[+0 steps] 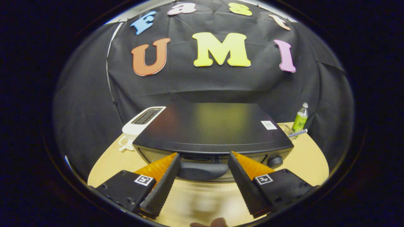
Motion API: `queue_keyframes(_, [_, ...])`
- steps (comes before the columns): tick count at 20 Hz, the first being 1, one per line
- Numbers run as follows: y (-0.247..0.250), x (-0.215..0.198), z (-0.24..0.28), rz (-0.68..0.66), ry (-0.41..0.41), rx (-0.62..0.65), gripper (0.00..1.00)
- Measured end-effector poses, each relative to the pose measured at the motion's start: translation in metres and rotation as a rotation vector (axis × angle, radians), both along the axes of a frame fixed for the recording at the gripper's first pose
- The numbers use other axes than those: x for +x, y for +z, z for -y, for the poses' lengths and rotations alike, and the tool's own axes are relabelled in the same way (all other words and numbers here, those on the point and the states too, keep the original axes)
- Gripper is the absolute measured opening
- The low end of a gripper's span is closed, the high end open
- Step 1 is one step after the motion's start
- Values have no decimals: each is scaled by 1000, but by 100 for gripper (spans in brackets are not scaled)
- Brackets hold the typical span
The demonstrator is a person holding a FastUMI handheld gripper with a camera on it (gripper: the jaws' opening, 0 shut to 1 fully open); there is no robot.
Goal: Open the toaster oven, put the food inside, and close the toaster oven door.
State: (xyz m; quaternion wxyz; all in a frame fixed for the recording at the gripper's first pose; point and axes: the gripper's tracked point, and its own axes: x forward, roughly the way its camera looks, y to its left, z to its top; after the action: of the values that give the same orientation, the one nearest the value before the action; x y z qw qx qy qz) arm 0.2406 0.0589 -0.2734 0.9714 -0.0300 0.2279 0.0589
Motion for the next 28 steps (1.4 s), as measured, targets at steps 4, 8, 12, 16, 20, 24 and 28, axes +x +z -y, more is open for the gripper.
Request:
queue_keyframes(4, [-3,-1,0,-11,-27,-8,100])
queue_keyframes(8, [-12,-30,0,-38,1,-11,100])
queue_keyframes(12, [-40,-72,6,-80,16,-34,100])
queue_keyframes(16, [-73,-105,9,-162,19,-3,100])
queue_keyframes(20, [-103,-121,16,-239,33,-3,97])
queue_keyframes(24, [-130,-128,19,-325,41,-6,97])
queue_keyframes(28, [-111,-122,20,-294,67,-32,97])
